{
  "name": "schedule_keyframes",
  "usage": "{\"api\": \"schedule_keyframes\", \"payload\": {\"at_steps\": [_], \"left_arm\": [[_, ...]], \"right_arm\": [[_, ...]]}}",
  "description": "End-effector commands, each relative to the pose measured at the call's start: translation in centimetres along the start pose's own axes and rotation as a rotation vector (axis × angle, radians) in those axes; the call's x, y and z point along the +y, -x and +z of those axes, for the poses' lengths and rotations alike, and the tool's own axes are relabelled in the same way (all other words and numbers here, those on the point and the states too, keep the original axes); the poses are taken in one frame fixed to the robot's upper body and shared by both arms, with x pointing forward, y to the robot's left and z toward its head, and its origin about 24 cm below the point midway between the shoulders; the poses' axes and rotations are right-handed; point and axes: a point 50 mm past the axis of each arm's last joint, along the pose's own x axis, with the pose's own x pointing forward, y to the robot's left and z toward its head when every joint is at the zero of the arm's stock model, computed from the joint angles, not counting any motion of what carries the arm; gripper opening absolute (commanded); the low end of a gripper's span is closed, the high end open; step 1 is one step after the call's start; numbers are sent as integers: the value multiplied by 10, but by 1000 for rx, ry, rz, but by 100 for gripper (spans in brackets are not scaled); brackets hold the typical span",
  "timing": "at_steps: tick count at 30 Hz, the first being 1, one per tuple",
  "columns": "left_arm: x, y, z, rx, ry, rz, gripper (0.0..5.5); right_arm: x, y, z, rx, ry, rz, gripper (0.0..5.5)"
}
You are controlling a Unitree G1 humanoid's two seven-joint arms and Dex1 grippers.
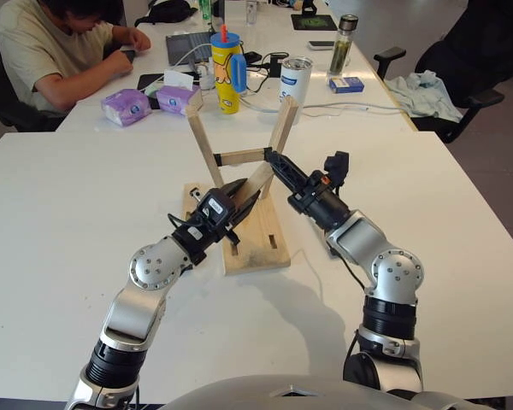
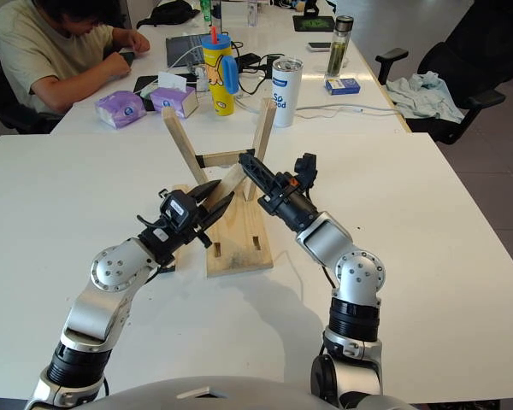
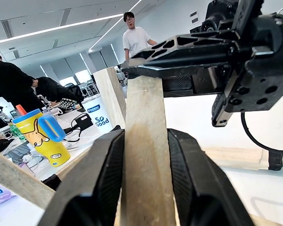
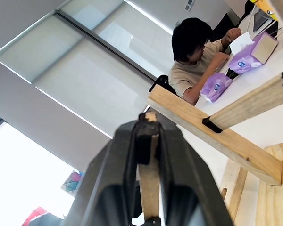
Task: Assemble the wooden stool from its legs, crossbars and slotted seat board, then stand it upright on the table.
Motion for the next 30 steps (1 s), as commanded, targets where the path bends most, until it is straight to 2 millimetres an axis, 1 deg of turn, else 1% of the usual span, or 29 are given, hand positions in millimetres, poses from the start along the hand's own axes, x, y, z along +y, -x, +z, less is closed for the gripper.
{"api": "schedule_keyframes", "payload": {"at_steps": [1,2,3,7,10,12,15,18,20,23,30], "left_arm": [[1,-2,2,-3,23,6,132],[2,-3,3,-9,44,11,132],[4,-3,3,-13,58,24,168],[8,-4,9,-77,169,58,220],[14,-3,7,-86,249,115,265],[20,0,3,-67,277,168,296],[23,5,0,-53,275,205,351],[20,8,-5,-40,301,242,395],[16,8,-6,-35,310,248,400],[17,4,-7,-33,317,256,400],[17,-3,-8,-35,324,239,400]], "right_arm": [[0,-2,-3,27,2,-5,46],[0,-2,-4,30,4,-6,46],[-1,-2,-4,33,7,-9,46],[-5,0,-3,32,33,-46,46],[-15,6,5,12,91,-124,46],[-22,18,18,-15,149,-192,46],[-34,42,42,-30,311,-331,46],[-42,56,72,-85,535,-460,46],[-45,59,84,-140,589,-489,46],[-49,60,91,-187,648,-518,46],[-68,56,86,-204,668,-536,46]]}}
